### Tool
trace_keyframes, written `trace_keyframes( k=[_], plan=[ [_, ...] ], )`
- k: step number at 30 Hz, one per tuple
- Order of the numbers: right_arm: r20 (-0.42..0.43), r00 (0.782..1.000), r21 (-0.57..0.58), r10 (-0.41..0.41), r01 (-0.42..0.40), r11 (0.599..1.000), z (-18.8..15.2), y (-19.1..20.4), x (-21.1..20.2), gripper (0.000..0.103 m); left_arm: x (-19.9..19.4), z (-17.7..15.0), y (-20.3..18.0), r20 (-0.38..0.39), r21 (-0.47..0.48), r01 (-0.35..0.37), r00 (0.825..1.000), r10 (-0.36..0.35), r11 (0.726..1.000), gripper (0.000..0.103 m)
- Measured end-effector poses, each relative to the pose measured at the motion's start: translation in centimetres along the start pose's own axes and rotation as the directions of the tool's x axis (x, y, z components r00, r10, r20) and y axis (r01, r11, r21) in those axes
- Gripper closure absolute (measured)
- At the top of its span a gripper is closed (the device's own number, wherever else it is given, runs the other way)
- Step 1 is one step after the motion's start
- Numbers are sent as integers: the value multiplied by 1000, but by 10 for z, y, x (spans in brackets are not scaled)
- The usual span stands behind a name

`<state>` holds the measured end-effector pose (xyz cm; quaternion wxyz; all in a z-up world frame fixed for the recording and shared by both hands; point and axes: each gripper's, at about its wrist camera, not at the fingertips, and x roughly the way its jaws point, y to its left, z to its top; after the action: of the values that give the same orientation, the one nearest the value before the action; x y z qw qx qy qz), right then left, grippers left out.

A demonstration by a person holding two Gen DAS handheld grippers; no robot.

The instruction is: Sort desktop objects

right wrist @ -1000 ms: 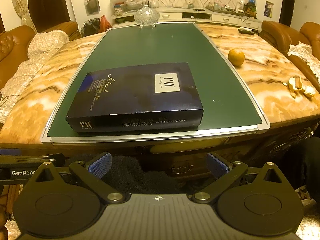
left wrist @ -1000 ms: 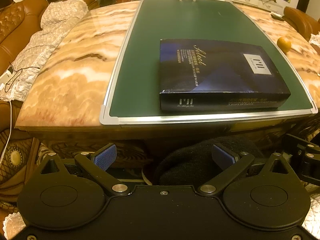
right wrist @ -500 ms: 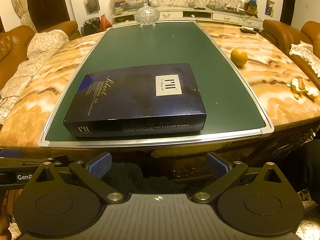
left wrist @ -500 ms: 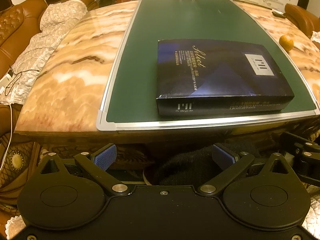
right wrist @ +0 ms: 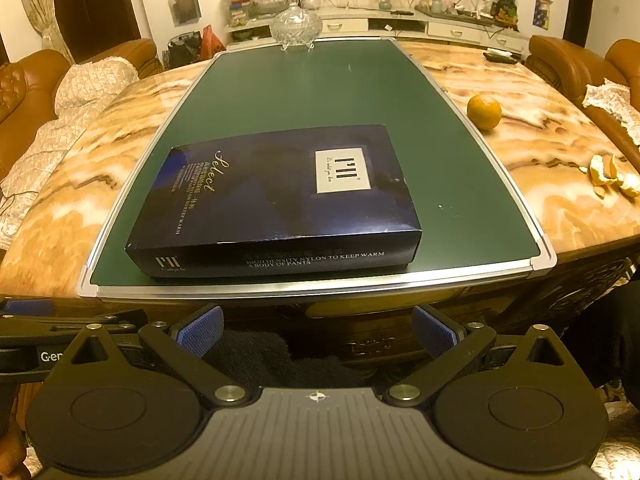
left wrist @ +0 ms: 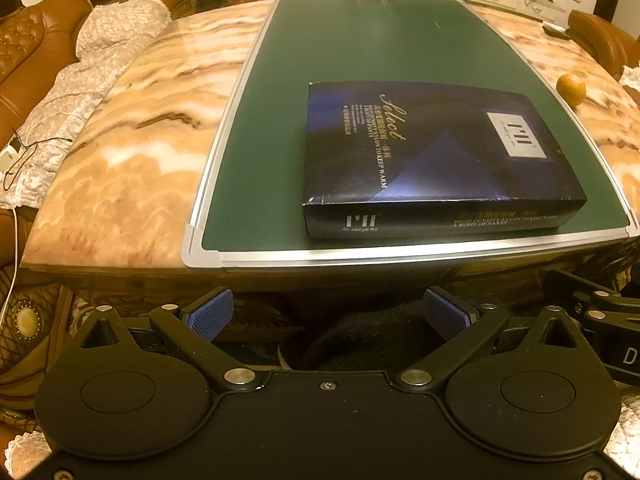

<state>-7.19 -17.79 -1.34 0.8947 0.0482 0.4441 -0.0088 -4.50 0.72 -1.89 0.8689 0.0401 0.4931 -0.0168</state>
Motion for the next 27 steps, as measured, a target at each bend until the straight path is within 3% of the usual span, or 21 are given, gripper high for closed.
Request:
trace_keyframes(
  k=[27],
  plan=[
    [-11, 1000, 4, 8, -8, 1000, 1, -2, 6, 0, 4, 0, -4, -12, -4, -8, 1000, 8, 1000, 0]
  ],
)
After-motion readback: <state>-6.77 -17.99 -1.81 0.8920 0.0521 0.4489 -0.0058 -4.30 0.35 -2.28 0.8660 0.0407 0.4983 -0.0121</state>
